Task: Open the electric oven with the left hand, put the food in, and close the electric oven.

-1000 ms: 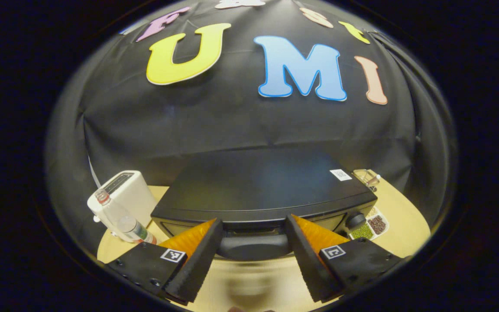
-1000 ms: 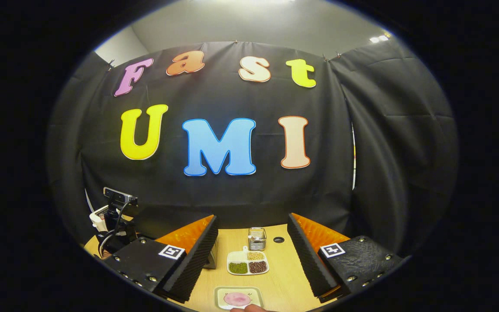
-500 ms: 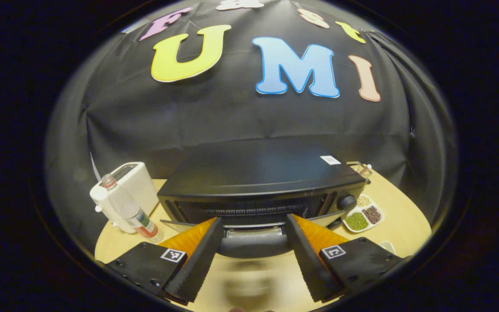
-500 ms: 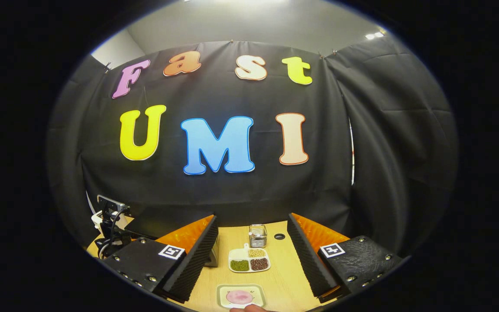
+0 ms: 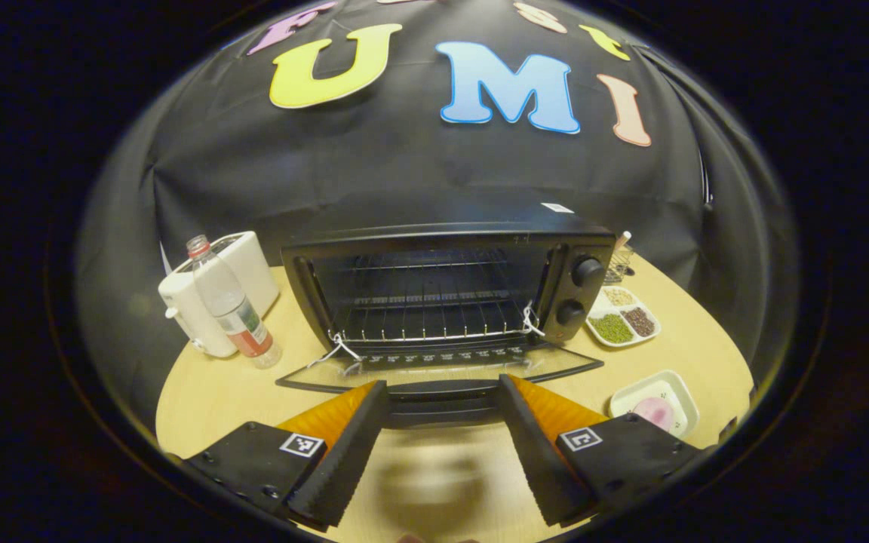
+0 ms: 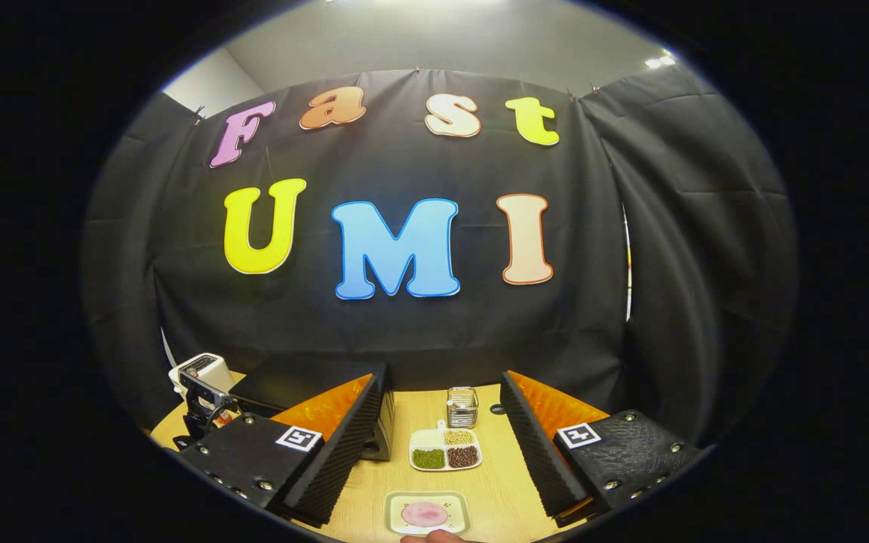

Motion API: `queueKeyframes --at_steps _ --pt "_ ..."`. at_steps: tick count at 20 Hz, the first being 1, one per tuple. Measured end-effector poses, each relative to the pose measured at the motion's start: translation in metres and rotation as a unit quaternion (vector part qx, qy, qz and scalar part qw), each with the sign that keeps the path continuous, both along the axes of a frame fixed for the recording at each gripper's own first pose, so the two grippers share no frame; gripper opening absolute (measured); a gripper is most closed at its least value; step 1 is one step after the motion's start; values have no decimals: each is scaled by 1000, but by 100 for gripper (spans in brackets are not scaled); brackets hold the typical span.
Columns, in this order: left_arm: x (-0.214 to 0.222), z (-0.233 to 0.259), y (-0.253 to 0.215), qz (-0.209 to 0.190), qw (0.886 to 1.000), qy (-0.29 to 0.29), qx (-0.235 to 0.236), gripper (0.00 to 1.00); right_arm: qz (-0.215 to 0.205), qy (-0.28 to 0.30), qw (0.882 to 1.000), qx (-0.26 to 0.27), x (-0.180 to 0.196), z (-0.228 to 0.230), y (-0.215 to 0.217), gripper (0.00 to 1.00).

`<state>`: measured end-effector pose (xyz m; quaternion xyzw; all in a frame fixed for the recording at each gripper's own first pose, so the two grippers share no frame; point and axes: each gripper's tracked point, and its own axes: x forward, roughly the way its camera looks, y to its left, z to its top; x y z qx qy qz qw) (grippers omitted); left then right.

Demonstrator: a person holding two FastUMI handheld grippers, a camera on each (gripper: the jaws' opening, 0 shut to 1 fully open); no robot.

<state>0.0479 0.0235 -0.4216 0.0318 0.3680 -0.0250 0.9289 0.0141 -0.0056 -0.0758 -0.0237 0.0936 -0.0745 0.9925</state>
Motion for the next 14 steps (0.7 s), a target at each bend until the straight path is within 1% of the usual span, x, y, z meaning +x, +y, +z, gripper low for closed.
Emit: queueKeyframes --at_steps 2,3,4,5,8,9,10,12,14 --pt "-8 -9 0 -2 1000 13 0 98 2 6 1000 0 -3 -4 0 98" --pt "-13 -13 0 -2 1000 19 -4 100 3 9 1000 0 -5 -7 1 98" --pt "-16 -17 0 -1 1000 25 -9 98 5 13 1000 -1 -6 -9 0 98" --pt "-19 -20 0 0 1000 28 -12 100 6 19 1000 -3 -8 -14 0 98" --pt "-24 -27 5 -4 999 33 -6 100 6 35 999 -1 -14 -24 -2 98" --pt "-26 -29 7 -4 999 36 -7 98 5 40 999 0 -15 -29 -3 98" --pt "-27 -33 10 -3 999 43 -6 98 4 47 999 2 -16 -33 -3 98" --pt "-31 -40 19 4 999 53 -1 98 6 60 998 11 -19 -42 -2 98" --pt "-28 -30 27 15 999 43 -2 100 8 72 997 14 -20 -50 -4 98"
